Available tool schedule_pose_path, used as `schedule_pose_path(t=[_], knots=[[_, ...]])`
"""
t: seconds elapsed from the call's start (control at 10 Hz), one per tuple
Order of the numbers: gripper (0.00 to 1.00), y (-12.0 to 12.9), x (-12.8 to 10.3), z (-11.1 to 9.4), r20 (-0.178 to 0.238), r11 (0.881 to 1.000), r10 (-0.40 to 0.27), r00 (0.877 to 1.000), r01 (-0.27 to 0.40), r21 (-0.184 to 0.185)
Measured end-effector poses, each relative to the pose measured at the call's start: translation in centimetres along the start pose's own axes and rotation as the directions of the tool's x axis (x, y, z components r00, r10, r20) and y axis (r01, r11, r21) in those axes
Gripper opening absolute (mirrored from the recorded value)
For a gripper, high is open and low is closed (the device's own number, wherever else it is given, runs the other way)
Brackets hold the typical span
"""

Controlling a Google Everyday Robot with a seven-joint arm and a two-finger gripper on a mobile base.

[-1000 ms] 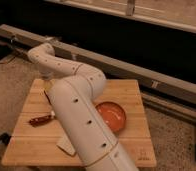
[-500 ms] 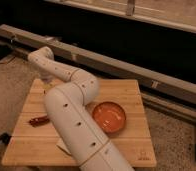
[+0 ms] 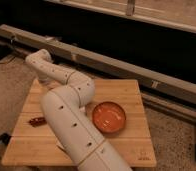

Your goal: Place the eraser on the white sponge

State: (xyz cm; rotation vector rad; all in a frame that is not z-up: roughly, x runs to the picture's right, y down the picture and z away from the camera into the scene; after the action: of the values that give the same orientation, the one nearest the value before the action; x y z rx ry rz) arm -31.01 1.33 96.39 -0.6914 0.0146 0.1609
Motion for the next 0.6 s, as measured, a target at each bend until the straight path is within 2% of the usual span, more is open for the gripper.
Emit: schedule_pose_path(t=[0.3,0.6], knots=[[0.80,0.7,0.0,0.4,-0.013,1.000,0.013,1.000,-0.013,-0.011],[0.80,1.1,0.5,1.3,-0.044,0.999,0.017,0.999,-0.019,-0.031]])
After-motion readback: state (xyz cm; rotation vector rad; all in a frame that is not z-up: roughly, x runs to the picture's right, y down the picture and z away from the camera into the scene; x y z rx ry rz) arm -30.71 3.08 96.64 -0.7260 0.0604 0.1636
